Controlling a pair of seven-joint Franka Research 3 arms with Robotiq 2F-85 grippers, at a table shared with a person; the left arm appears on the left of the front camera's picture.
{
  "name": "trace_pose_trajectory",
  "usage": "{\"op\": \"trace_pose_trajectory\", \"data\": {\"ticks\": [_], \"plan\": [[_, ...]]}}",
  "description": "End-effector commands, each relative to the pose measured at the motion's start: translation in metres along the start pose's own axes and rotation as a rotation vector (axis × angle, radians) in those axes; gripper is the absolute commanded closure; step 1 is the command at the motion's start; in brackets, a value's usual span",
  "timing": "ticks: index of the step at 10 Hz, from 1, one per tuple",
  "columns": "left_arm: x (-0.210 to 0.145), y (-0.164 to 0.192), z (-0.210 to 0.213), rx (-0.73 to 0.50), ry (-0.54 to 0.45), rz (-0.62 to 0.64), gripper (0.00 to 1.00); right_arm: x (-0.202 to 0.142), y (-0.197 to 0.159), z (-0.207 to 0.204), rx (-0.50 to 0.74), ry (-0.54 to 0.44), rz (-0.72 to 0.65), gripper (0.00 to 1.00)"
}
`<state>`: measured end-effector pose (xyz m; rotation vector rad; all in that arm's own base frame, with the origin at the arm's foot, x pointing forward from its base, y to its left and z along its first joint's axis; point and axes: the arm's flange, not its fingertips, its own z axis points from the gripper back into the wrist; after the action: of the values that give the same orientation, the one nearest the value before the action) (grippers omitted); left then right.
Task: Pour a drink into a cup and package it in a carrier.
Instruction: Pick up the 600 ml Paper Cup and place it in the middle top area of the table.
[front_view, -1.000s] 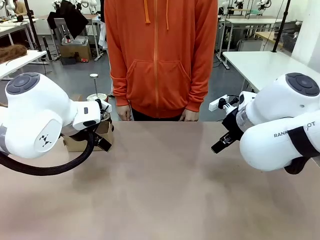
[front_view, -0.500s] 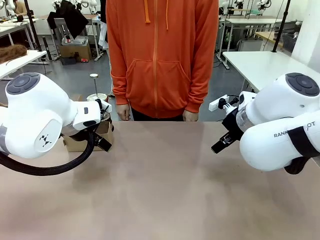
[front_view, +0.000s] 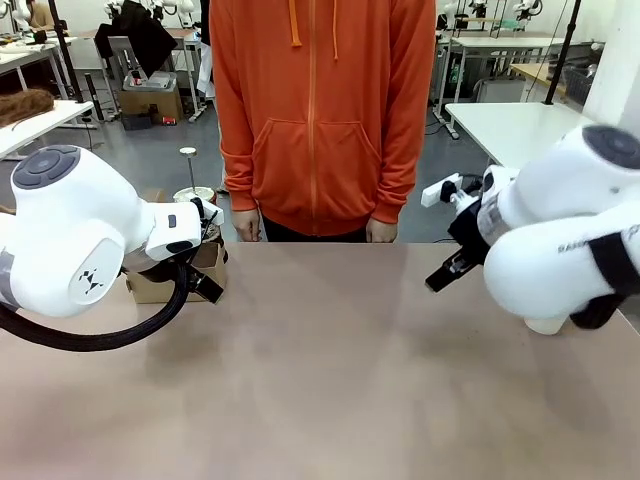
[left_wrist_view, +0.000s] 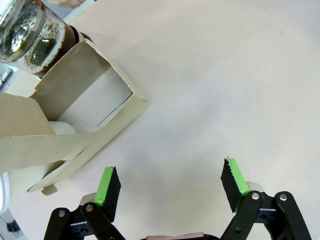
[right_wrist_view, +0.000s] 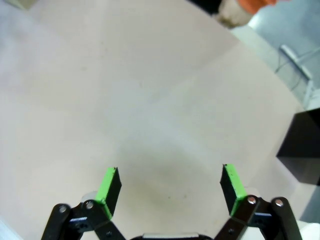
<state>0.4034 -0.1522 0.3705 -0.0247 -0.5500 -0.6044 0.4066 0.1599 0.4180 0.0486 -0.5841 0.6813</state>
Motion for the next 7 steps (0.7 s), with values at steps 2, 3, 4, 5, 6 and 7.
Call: {"op": "trace_pose_trajectory", "data": {"ticks": [2,3,4,5,6,7], "plan": [[0.000,0.000,0.000,0.000,0.000,0.000,0.00,0.021,-0.090,0.065,0.236,-0.056,0.085,0.00],[0.000,0.000,0.000,0.000,0.000,0.000,0.00,0.015,-0.126,0.082,0.301,-0.118,0.098,0.00],[0.000,0.000,0.000,0.000,0.000,0.000,0.00,0.000,-0.165,0.095,0.383,-0.194,0.102,0.00],[0.000,0.000,0.000,0.000,0.000,0.000,0.00,-0.014,-0.195,0.099,0.441,-0.261,0.090,0.00],[0.000,0.000,0.000,0.000,0.000,0.000,0.00,-0.029,-0.219,0.095,0.482,-0.317,0.072,0.00],[0.000,0.000,0.000,0.000,0.000,0.000,0.00,-0.045,-0.234,0.089,0.522,-0.390,0.082,0.00]]}}
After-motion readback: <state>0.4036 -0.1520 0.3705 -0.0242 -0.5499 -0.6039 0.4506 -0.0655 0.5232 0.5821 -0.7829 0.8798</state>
